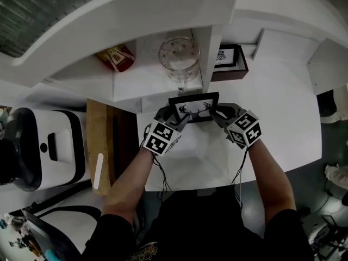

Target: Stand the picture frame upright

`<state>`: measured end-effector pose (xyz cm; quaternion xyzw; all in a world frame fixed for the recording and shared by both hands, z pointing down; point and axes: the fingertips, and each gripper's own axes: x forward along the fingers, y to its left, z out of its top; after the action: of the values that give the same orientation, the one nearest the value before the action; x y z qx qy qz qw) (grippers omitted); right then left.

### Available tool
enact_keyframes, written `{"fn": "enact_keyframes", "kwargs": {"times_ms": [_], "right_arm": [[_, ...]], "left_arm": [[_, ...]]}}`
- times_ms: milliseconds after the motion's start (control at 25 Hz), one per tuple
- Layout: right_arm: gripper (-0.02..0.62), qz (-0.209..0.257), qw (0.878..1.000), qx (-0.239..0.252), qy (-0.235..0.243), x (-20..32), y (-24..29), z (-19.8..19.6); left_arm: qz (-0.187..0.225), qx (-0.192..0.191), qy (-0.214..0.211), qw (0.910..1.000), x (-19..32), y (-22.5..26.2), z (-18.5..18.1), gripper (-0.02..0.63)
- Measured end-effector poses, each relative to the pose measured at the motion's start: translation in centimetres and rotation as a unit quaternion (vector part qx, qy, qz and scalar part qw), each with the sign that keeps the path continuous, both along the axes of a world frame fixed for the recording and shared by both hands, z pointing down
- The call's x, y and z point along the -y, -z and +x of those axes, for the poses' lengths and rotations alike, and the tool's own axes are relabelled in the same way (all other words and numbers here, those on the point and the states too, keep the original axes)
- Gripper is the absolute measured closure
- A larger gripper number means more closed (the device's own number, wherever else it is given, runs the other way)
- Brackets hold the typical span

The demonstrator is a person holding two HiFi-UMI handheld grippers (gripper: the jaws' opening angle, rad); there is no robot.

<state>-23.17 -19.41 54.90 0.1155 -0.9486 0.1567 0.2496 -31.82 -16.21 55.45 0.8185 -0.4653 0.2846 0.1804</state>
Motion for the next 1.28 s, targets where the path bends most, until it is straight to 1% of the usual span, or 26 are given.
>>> {"fn": "enact_keyframes", "kwargs": {"times_ms": [120, 280, 760, 1040, 1280], "right_arm": [[0.523, 0.002, 1.000, 0.000, 0.000, 0.2, 0.0, -0.1], [0.522, 0.004, 1.000, 0.000, 0.003, 0.4, 0.1, -0.2], [0.520, 0.010, 1.000, -0.005, 0.016, 0.9, 0.0, -0.7], [0.503, 0.001, 1.000, 0.002, -0.001, 1.2, 0.1, -0.7], [0.491, -0.003, 1.000, 0.006, -0.018, 1.1, 0.4, 0.2]], "left_arm": [[0.004, 0.002, -0.001, 1.0000, 0.3, 0.0, -0.1, 0.433], [-0.003, 0.003, 0.002, 1.0000, 0.3, 0.0, -0.3, 0.433], [0.001, -0.007, 0.017, 0.9998, 0.9, 0.1, -0.7, 0.433], [0.004, -0.004, 0.025, 0.9997, 0.9, 0.2, -0.9, 0.433], [0.015, -0.005, 0.043, 0.9990, 0.2, 0.9, -1.9, 0.433]]}}
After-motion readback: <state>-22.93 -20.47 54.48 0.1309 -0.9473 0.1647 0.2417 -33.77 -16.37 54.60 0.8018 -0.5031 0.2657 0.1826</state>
